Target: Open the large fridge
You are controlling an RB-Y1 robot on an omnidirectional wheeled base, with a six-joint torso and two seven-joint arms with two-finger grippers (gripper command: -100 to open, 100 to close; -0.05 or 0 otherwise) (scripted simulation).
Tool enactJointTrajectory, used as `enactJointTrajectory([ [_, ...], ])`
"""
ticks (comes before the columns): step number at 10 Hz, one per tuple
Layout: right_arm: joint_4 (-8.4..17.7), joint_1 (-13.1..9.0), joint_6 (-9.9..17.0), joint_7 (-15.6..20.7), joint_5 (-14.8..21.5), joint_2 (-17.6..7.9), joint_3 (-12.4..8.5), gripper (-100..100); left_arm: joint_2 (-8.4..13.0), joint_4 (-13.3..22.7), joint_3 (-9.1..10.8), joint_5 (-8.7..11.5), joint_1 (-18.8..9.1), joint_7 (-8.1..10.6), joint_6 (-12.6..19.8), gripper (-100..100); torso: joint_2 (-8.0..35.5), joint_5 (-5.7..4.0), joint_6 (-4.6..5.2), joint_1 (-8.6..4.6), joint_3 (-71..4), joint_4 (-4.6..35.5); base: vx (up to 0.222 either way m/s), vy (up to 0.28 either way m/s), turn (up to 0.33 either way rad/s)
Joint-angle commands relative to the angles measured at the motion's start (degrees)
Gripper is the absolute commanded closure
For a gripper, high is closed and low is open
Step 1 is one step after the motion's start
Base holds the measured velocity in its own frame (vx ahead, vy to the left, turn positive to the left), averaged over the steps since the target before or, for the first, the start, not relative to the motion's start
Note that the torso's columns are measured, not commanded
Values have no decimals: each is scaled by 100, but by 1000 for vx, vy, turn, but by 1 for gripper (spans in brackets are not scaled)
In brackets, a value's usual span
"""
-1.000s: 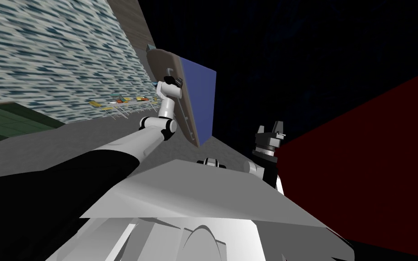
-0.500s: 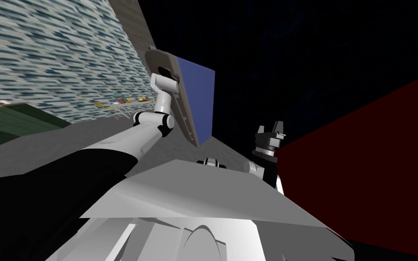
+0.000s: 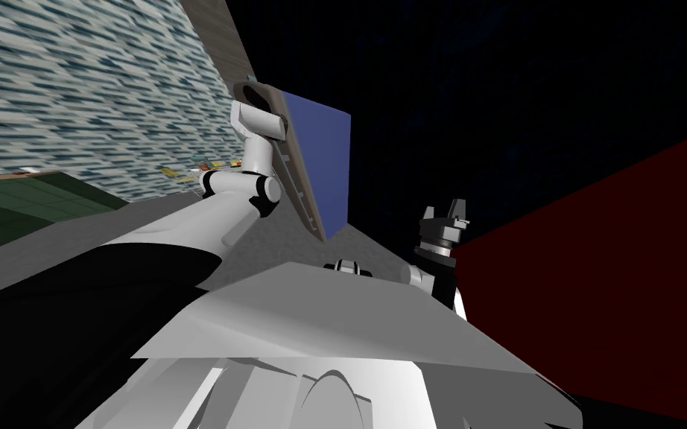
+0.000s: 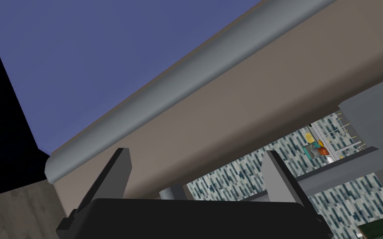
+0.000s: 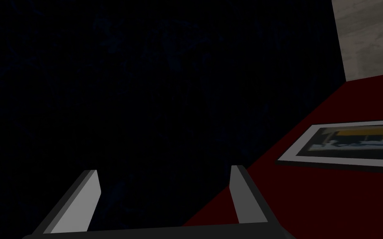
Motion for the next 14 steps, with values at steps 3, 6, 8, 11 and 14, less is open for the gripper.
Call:
enactJointTrajectory([
  [3, 0, 0, 0, 0, 0, 0, 0, 0, 338, 467, 4, 34, -555, -38, 346, -100, 15, 14, -27, 25, 13, 7, 24, -65, 35],
  [6, 0, 0, 0, 0, 0, 0, 0, 0, 594, 852, -6, 58, -938, -70, 630, -100, 30, 16, -41, 24, 22, 16, 6, -39, 22],
  [8, 0, 0, 0, 0, 0, 0, 0, 0, 594, 1010, -6, 58, -941, -70, 630, -100, 35, 17, -49, 39, 26, 27, 14, -52, 38],
  [11, 0, 0, 0, 0, 0, 0, 0, 0, 813, 1143, -14, 76, -1239, -94, 850, -100, 40, 15, -55, 43, 26, 36, 8, -28, 11],
  [14, 0, 0, 0, 0, 0, -1, -1, 0, 903, 1251, -17, 83, -1352, -104, 933, -100, 38, 14, -33, 38, 27, 22, 11, -29, 35],
])
